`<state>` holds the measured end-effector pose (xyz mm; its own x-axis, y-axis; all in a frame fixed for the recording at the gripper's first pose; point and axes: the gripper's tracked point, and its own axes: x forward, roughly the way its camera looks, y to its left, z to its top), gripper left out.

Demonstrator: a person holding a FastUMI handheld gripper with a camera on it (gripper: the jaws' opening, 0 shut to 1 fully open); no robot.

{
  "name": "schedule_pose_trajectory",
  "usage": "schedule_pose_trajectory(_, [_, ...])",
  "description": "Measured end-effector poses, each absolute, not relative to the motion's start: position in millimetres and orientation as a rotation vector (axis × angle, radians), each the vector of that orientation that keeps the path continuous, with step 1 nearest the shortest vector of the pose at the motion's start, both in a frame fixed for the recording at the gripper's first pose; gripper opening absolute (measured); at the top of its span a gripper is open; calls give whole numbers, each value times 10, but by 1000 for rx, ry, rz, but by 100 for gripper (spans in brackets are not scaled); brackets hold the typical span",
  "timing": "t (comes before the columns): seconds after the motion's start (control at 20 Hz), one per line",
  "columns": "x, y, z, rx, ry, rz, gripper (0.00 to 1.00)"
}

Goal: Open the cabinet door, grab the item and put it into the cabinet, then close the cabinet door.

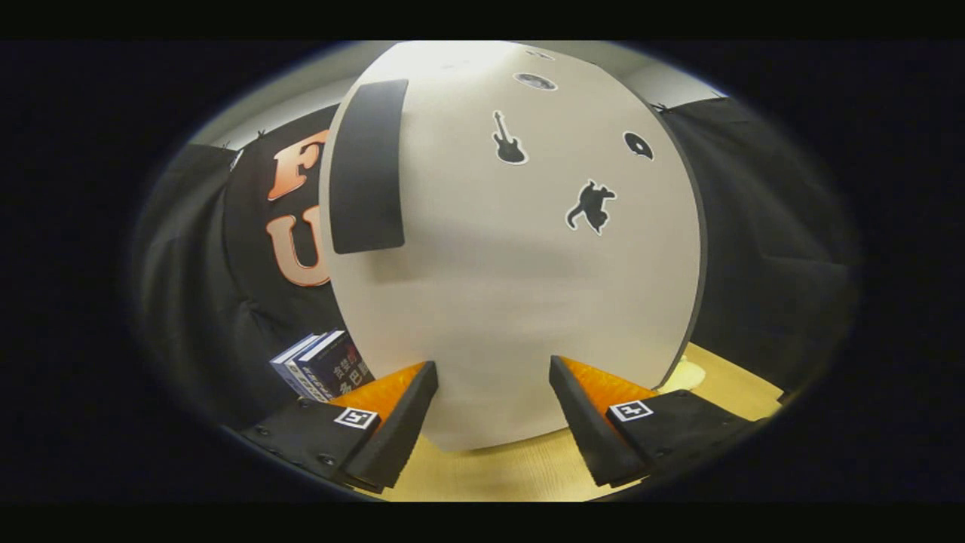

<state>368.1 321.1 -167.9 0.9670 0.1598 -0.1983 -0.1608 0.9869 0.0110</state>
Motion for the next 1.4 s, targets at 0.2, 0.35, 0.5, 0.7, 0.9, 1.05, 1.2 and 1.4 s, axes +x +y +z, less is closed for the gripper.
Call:
schedule_pose_trajectory(0.2, [3533,3157,-1554,5,180,123,96])
schedule_pose_trajectory(0.35, [3185,3074,-1421,20,167,103,96])
schedule_pose_trajectory(0.5, [2792,2986,-1242,15,161,104,96])
schedule_pose_trajectory(0.7, [2355,2802,-822,-12,104,94,96])
schedule_pose_trajectory(0.9, [1914,2710,-427,24,64,114,96])
schedule_pose_trajectory(1.05, [1695,2502,-227,-5,33,65,96])
schedule_pose_trajectory(1.2, [1527,2388,-133,-15,16,34,96])
schedule_pose_trajectory(1.4, [1414,2287,-145,-20,9,8,96])
